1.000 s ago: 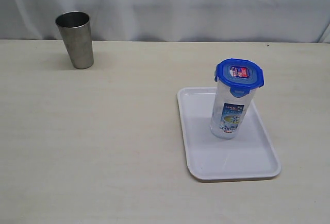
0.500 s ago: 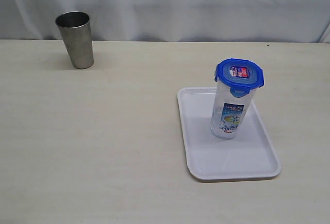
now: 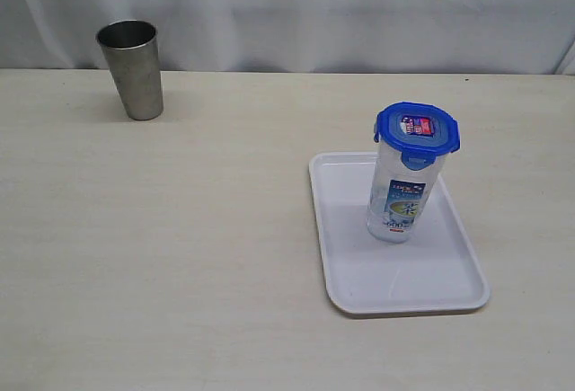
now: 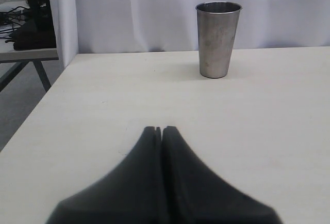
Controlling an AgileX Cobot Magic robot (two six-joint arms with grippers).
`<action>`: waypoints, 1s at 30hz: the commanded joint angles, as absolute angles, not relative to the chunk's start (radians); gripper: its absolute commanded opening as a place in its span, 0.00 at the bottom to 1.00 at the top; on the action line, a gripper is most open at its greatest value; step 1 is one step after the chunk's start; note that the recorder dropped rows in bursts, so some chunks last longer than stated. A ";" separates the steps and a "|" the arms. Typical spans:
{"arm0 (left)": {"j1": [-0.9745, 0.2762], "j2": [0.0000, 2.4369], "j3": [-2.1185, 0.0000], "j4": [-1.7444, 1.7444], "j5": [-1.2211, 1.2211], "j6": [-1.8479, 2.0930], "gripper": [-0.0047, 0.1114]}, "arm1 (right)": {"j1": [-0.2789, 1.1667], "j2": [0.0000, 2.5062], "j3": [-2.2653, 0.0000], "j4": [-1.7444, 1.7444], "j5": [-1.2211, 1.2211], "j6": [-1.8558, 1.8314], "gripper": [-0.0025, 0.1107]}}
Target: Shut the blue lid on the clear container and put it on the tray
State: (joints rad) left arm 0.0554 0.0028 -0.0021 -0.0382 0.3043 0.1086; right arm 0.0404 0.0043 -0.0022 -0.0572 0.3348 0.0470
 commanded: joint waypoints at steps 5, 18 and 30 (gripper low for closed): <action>0.057 0.000 0.000 -0.037 0.304 0.109 0.04 | 0.036 0.000 0.000 -0.068 0.343 0.067 0.06; 0.057 0.000 0.000 -0.037 0.304 0.109 0.04 | 0.036 0.000 0.000 -0.031 0.343 0.067 0.06; 0.057 0.000 0.000 -0.039 0.304 0.109 0.04 | 0.036 0.000 0.000 -0.031 0.343 0.067 0.06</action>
